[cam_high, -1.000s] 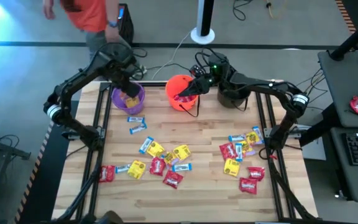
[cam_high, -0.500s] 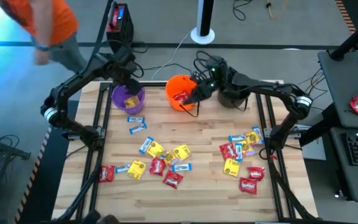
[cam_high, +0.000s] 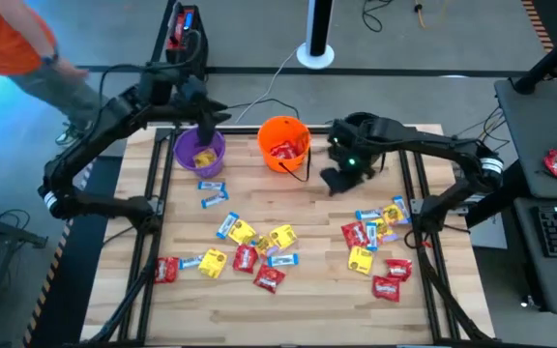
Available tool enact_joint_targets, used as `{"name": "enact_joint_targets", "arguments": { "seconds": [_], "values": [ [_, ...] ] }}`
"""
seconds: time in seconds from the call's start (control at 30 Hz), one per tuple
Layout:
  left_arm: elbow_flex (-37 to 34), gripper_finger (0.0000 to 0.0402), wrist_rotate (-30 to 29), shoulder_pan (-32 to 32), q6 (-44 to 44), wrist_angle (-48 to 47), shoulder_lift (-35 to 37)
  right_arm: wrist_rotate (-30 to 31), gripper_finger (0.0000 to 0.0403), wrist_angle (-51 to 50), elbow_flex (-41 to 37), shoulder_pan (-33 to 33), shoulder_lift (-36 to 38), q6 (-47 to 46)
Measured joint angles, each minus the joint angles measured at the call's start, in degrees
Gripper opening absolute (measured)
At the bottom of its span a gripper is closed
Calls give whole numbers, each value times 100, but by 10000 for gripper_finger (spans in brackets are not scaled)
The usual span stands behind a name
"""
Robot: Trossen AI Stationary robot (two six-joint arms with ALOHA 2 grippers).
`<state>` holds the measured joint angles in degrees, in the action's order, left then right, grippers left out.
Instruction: Sort candy by brand, put in halloween buckets
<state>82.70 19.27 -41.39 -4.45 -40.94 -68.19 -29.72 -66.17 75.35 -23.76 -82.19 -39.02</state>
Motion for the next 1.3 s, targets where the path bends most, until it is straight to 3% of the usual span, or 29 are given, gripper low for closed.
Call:
{"name": "enact_joint_targets", "arguments": {
  "seconds": [0.13, 0.4, 0.63, 0.9, 1.1, 1.3],
  "values": [
    [0, 132, 433, 66, -6, 195, 226, 849, 215, -634, -29, 386, 153, -151],
    [0, 132, 535, 153, 45, 183, 404, 1442, 215, -601, -552, 1570, 448, -1088],
    [0, 132, 536, 199, 45, 189, 357, 1618, 215, 985, -1908, 2372, 483, -2240],
    [0, 132, 533, 199, 2, 196, 150, 1632, 215, 2497, -3025, 2475, 444, -2806],
    [0, 132, 531, 199, 4, 195, -11, 1628, 215, 2393, -3032, 2478, 443, -2760],
    [0, 132, 532, 199, 44, 182, -76, 1620, 215, 1005, -3045, 2522, 442, -3306]
  ]
}}
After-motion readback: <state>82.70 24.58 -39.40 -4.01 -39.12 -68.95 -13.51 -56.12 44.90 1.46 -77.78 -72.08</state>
